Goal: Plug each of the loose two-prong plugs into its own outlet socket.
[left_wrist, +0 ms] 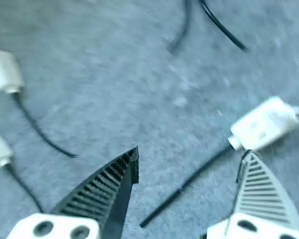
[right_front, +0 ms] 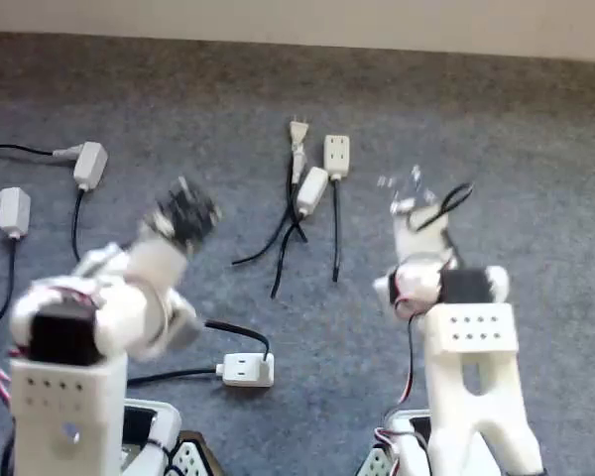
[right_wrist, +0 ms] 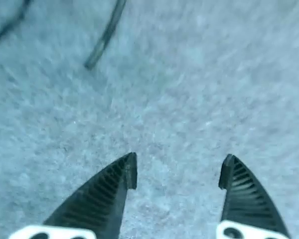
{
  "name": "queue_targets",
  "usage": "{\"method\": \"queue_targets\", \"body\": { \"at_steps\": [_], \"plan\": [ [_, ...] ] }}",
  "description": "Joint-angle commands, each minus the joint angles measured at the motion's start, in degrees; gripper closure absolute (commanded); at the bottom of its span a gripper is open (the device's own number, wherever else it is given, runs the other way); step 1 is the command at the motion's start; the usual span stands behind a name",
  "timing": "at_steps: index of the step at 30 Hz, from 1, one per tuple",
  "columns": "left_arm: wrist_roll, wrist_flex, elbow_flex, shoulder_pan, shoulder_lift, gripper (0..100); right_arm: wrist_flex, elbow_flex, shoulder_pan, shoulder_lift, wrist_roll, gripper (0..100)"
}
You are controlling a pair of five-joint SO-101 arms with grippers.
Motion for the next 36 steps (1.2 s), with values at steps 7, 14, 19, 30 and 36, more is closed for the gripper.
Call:
{"method": "queue_targets", "body": {
  "at_steps": [7, 14, 19, 30, 36],
  "plan": [
    [-14.5, -2.5, 22.2, 2.9, -17.8, 68, -16.7, 18.2, 0.8, -2.2, -0.5, 73.5],
    [-16.9, -10.5, 32.7, 14.2, -20.3, 68, -20.0, 20.4, 0.8, -2.2, -0.6, 73.5],
    [-16.5, -18.0, 40.5, 22.4, -20.3, 68, -20.3, 20.4, 0.8, -2.2, -4.3, 73.5],
    [-16.7, -31.5, 49.8, 24.3, -20.3, 68, -24.0, 23.5, 0.7, -2.6, -4.3, 73.5],
    [-16.8, -37.9, 56.8, 24.3, -20.8, 68, -24.0, 23.5, 0.6, -2.6, -4.2, 73.5]
  ]
}}
